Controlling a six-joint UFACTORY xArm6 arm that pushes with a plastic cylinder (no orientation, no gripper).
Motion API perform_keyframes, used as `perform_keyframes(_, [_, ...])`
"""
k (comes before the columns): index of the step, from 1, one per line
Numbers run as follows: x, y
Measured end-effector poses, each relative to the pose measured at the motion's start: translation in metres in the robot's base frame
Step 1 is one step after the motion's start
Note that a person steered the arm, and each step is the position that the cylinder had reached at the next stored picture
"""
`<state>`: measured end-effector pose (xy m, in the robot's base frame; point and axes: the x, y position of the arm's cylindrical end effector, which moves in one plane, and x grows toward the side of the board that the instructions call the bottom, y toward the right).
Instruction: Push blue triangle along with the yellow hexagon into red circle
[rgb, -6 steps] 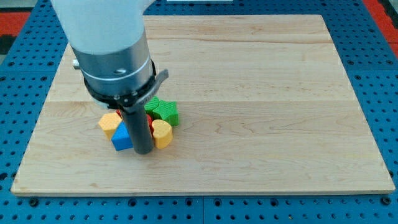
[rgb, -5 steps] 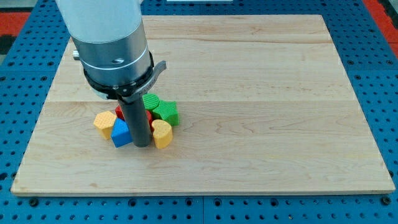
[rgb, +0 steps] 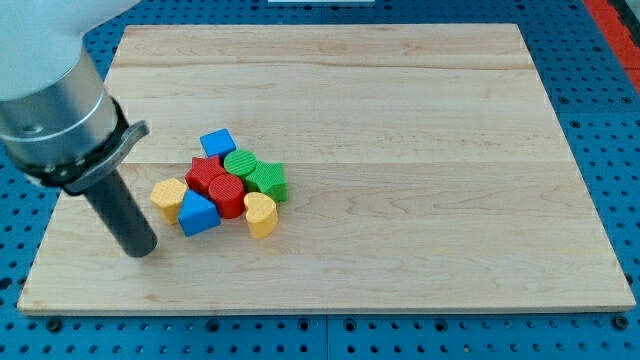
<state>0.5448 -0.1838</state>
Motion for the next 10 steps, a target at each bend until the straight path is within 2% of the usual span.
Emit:
perform_keyframes(1, [-0.014, 0.005])
perform_keyframes(3, [-0.013, 0.053])
perform_keyframes(5, [-0.009, -0.021])
perform_keyframes(6, [-0.012, -0.032])
perform_keyframes(7, [-0.019, -0.032])
perform_keyframes(9, [-0.050, 0.020])
perform_keyframes(10, [-0.050, 0.013])
